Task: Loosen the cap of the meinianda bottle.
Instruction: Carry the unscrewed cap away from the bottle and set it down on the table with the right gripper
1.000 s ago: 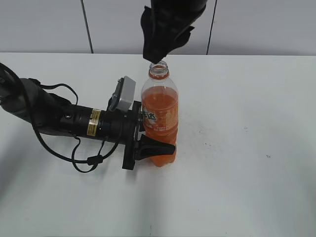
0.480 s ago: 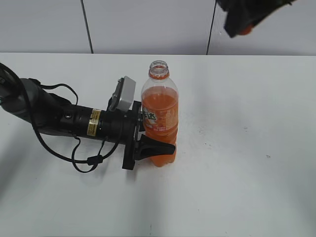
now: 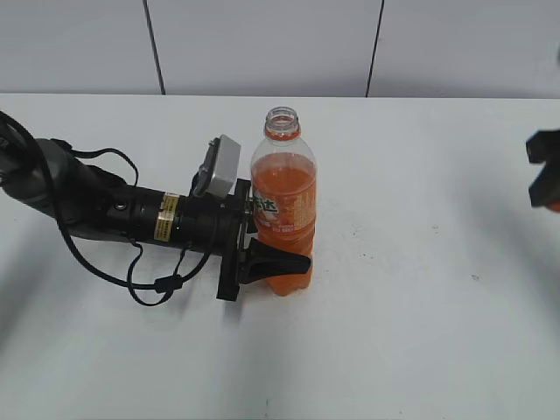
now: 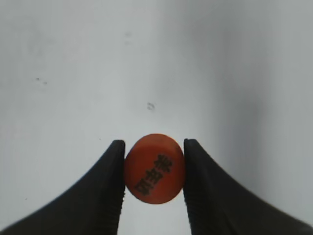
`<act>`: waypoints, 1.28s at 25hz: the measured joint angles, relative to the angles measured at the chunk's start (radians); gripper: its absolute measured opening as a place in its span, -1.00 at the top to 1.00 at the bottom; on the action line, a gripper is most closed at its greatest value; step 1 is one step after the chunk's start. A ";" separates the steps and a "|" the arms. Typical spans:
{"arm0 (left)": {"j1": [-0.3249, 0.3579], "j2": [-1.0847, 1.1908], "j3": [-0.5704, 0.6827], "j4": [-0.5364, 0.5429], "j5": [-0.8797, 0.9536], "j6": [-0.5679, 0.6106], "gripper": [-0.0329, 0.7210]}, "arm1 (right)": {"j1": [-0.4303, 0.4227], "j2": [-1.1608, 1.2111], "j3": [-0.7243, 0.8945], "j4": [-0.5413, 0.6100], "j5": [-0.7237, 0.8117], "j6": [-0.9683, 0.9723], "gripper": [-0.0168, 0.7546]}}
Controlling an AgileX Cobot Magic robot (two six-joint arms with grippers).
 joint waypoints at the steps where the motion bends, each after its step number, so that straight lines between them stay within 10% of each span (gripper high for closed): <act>1: 0.000 0.000 0.000 0.000 0.000 0.000 -0.14 | -0.026 0.000 0.046 0.010 -0.045 0.004 0.25; 13: 0.000 0.000 0.000 -0.003 -0.001 -0.001 -0.13 | -0.067 0.193 0.220 0.025 -0.367 0.002 0.25; 32: 0.000 0.000 0.000 -0.003 -0.001 -0.004 -0.13 | -0.067 0.345 0.202 0.076 -0.415 -0.106 0.25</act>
